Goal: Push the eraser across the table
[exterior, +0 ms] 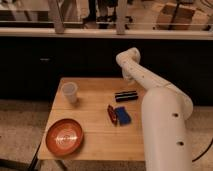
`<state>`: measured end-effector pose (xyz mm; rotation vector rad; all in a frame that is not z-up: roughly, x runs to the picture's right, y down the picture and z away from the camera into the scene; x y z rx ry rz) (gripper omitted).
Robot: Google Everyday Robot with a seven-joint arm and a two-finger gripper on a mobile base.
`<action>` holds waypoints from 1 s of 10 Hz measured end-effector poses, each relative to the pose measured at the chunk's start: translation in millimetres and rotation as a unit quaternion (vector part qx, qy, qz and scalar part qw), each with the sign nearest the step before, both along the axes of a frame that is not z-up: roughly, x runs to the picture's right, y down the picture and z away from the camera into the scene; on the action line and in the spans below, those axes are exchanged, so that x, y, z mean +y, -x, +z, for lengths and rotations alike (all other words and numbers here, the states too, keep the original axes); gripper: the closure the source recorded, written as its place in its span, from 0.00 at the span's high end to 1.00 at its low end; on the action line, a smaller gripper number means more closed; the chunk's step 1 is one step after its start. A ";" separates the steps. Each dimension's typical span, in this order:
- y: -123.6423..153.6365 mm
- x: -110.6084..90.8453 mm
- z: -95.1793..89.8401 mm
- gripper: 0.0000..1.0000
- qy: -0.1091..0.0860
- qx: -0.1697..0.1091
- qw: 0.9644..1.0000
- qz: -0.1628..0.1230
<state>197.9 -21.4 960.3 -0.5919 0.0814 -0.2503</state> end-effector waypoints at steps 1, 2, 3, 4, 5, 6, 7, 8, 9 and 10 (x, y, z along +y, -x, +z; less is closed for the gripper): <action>-17.2 -1.4 -0.6 0.00 0.002 0.004 1.000 0.019; -28.6 -2.0 -2.1 0.00 0.003 0.007 0.999 0.031; -37.1 -0.6 -3.5 0.00 0.006 0.005 0.999 0.040; -51.1 5.0 -4.0 0.00 0.008 -0.004 0.999 0.053; -57.3 10.6 -3.9 0.00 0.010 -0.009 0.998 0.057; -64.3 19.4 -3.7 0.00 0.009 -0.021 0.998 0.063; -67.0 29.3 -3.9 0.00 0.008 -0.036 0.997 0.062; -67.7 40.1 -4.8 0.00 0.008 -0.050 0.997 0.055; -68.6 44.5 -4.8 0.00 0.005 -0.053 0.998 0.044; -66.3 49.0 -4.2 0.00 0.004 -0.059 0.998 0.034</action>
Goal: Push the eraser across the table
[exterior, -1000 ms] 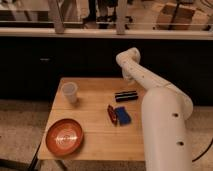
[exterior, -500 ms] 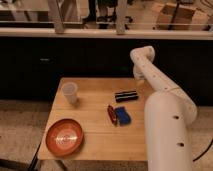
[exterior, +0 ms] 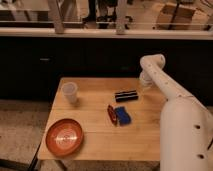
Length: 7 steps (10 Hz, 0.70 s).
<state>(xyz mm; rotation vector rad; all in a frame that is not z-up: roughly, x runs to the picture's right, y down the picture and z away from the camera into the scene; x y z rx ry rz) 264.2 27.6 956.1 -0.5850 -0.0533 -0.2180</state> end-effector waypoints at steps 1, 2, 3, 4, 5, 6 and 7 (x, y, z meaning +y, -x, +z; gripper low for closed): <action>5.7 5.4 1.6 0.00 -0.003 -0.006 1.000 -0.017; 13.7 10.7 3.2 0.00 -0.007 -0.011 0.999 -0.036; 21.6 14.5 3.8 0.00 -0.012 -0.015 0.998 -0.054; 27.5 17.6 5.5 0.00 -0.016 -0.016 0.997 -0.069; 29.2 21.5 7.0 0.00 -0.017 -0.017 0.997 -0.077; 31.6 25.6 9.8 0.00 -0.016 -0.019 0.996 -0.082; 32.1 28.6 11.9 0.00 -0.015 -0.020 0.996 -0.082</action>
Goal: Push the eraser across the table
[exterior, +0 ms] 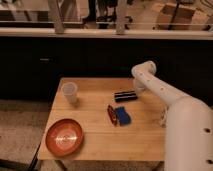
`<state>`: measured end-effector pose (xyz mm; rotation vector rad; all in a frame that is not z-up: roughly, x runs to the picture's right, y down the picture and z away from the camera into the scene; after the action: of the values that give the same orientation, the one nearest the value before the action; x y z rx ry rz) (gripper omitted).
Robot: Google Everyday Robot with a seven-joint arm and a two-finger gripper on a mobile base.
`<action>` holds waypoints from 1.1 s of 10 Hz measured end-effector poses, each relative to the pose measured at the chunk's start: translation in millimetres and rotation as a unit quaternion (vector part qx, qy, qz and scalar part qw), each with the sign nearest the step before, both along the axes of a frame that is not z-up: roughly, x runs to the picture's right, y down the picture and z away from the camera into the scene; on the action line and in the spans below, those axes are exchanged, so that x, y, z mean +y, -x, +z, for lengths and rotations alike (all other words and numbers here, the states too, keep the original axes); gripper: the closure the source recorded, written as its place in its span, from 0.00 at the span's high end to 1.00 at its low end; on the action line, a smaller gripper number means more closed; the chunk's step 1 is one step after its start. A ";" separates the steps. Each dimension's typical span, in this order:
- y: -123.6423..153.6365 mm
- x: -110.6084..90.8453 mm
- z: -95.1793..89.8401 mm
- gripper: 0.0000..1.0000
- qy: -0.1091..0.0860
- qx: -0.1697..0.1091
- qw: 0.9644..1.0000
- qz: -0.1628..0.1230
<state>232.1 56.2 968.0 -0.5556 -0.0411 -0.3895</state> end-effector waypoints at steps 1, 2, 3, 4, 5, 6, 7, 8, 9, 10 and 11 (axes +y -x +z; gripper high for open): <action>2.0 -0.3 -0.7 0.00 0.000 -0.001 1.000 -0.001; 3.3 -0.6 -1.8 0.00 0.001 -0.003 1.000 -0.001; 3.5 -0.5 -1.8 0.00 0.001 -0.003 1.000 -0.001; 3.6 -0.5 -1.8 0.00 0.001 -0.003 1.000 -0.001; 4.2 -0.3 -2.0 0.00 0.002 -0.003 1.000 -0.001; 6.9 0.7 -2.3 0.00 0.005 -0.007 1.000 -0.003; 12.8 3.9 -2.3 0.00 0.014 -0.018 1.000 -0.006; 12.2 4.0 -2.6 0.00 0.014 -0.018 1.000 -0.005; 13.9 4.4 -4.0 0.00 0.015 -0.019 1.000 -0.007; 14.4 4.4 -4.5 0.00 0.016 -0.019 1.000 -0.007; 14.5 4.3 -4.5 0.04 0.016 -0.019 1.000 -0.007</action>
<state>217.6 60.5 963.5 -0.5800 -0.0797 -0.4130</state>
